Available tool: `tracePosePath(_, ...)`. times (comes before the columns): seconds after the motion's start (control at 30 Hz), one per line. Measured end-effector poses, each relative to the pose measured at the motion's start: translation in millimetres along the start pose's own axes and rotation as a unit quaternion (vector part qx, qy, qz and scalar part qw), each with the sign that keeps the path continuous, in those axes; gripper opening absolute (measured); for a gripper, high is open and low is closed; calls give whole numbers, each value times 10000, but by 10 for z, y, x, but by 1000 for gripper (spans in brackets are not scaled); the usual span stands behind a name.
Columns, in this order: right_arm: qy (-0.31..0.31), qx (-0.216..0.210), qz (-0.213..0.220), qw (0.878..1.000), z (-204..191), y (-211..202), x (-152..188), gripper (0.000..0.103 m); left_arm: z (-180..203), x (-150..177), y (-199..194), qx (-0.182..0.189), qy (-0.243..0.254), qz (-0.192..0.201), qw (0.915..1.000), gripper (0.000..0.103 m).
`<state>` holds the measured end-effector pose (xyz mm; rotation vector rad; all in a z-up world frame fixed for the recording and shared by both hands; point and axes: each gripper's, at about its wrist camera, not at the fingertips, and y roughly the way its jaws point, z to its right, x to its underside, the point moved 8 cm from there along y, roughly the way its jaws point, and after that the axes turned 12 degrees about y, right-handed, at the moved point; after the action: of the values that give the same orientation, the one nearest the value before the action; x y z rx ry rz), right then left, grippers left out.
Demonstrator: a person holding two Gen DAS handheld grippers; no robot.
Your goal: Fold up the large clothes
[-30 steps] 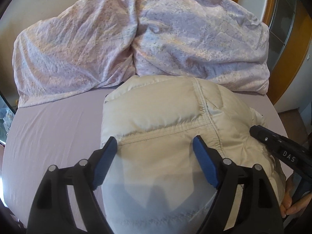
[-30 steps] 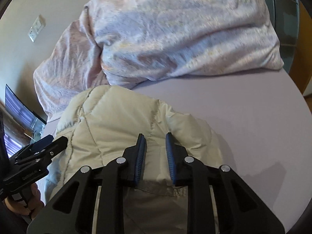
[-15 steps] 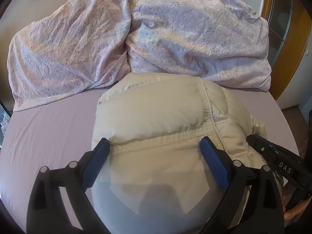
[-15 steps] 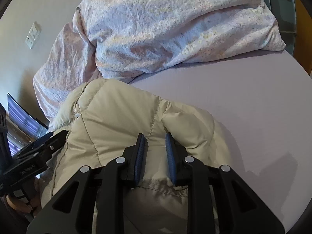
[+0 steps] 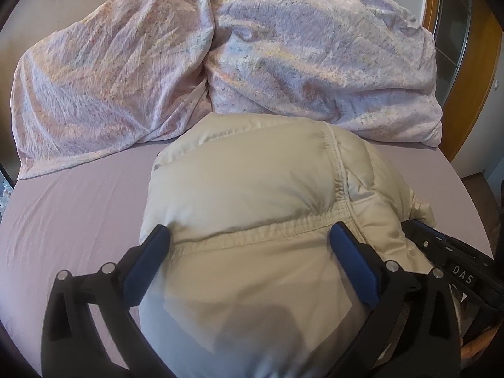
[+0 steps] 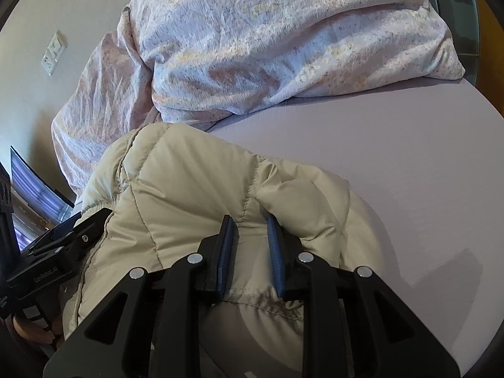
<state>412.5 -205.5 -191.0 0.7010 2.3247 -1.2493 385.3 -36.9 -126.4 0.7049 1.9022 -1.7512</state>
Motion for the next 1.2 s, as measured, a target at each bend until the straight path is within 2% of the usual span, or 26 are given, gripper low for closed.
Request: tracePosePath(1.2, 92, -465, 405, 9981, 29, 60, 35, 23, -6, 79, 119, -172, 41, 387, 9991, 101)
